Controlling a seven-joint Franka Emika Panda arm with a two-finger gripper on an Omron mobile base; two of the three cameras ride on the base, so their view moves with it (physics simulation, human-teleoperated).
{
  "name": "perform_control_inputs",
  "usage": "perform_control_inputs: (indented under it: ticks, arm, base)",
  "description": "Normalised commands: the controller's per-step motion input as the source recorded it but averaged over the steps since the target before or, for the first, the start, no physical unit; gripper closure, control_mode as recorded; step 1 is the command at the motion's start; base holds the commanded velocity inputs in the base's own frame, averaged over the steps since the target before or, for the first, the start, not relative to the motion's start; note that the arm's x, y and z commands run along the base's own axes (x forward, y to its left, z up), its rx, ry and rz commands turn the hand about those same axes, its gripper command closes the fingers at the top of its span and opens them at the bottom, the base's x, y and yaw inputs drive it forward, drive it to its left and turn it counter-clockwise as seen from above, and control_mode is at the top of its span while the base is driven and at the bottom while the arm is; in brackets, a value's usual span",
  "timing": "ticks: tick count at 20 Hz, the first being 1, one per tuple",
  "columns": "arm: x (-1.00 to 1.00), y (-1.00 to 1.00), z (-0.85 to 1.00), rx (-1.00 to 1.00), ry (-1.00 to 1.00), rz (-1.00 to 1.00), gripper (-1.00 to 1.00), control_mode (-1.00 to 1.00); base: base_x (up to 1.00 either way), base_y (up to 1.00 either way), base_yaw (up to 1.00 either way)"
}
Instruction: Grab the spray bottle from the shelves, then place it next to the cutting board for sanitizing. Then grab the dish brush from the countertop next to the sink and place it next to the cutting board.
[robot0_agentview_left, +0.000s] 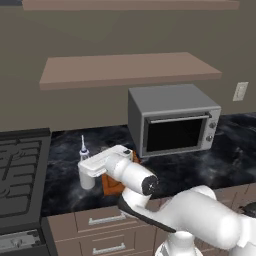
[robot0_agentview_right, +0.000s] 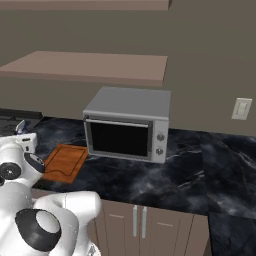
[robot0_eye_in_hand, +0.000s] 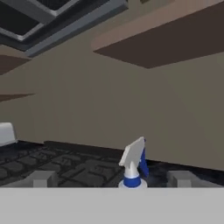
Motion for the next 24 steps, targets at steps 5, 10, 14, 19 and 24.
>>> perform_control_inputs:
  ticks: [5, 10, 14, 19, 24]
  arm:
    - [-0.2, -0.27, 1.0, -0.02, 0.04, -0.02, -1.0, -1.0]
    - [-0.26, -0.48, 1.0, -0.09, 0.2, -0.02, -1.0, -1.0]
    - [-0.36, -0.73, 1.0, -0.18, 0.4, -0.02, -1.0, -1.0]
    - [-0.18, -0.79, 0.61, -0.26, 0.44, -0.01, -1.0, -1.0]
    - [-0.32, -0.55, 0.15, -0.42, 0.29, 0.0, -1.0, -1.0]
  base:
    - [0.0, 0.0, 0.0]
    - [0.0, 0.0, 0.0]
    - [0.0, 0.0, 0.0]
    - [0.0, 0.0, 0.0]
    - [0.0, 0.0, 0.0]
